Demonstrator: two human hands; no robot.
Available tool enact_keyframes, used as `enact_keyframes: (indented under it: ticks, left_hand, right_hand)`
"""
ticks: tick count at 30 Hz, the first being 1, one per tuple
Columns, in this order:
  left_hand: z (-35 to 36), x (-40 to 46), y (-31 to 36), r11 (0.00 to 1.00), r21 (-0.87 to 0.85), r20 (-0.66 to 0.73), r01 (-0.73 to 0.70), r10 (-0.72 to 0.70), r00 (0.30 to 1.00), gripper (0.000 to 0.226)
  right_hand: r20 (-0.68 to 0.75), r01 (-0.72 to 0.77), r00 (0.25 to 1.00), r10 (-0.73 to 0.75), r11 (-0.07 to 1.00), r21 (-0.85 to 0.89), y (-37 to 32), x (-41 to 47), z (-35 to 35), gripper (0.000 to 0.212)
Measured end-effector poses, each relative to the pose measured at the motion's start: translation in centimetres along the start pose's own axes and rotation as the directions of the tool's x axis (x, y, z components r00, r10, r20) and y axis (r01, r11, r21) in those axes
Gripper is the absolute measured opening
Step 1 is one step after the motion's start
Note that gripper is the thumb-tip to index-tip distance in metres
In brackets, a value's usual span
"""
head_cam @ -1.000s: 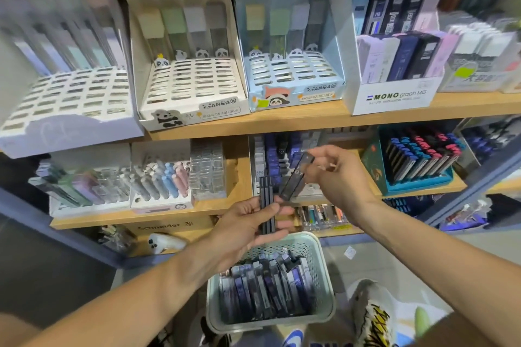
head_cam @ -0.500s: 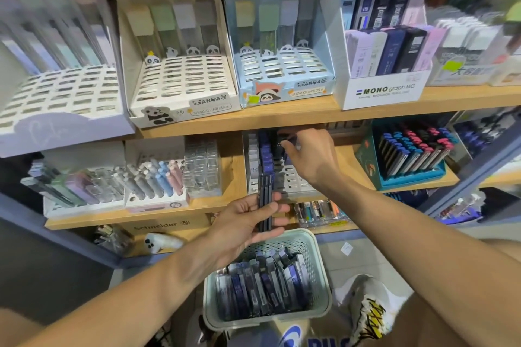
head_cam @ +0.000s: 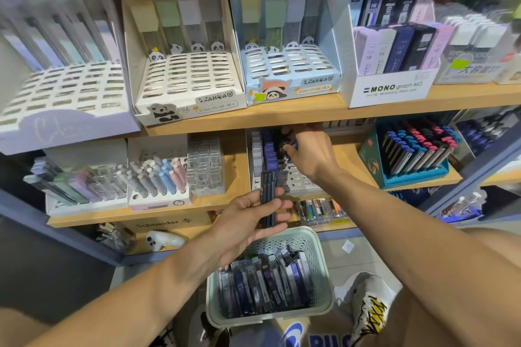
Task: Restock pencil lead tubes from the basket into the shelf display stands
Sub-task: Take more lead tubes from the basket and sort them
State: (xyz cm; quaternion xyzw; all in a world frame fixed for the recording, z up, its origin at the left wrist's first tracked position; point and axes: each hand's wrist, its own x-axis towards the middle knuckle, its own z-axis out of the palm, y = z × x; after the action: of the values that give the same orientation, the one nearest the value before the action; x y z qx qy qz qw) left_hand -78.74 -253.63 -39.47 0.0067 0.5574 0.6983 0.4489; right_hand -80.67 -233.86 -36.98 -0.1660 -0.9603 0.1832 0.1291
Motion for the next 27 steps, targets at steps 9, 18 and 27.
enact_keyframes:
  ticks: [9,18,27]
  left_hand:
    - [0.4,0.1,0.3,0.999,-0.04,0.014,0.004,-0.003,1.0,0.031]
    - [0.4,0.0,0.4,0.999,-0.031,0.047,-0.009,0.01,0.999,0.029]
    - [0.7,0.0,0.3,1.0,-0.024,0.103,-0.008,0.011,0.995,0.031]
  right_hand:
    - [-0.107,0.108,0.987,-0.116,0.991,-0.078,0.0,-0.3,0.9,0.017]
    - [0.286,-0.206,0.958,0.002,0.697,0.687,0.1,-6.4,-1.3,0.023]
    - [0.425,-0.411,0.903,0.057,0.401,0.819,0.4,-7.7,-3.1,0.027]
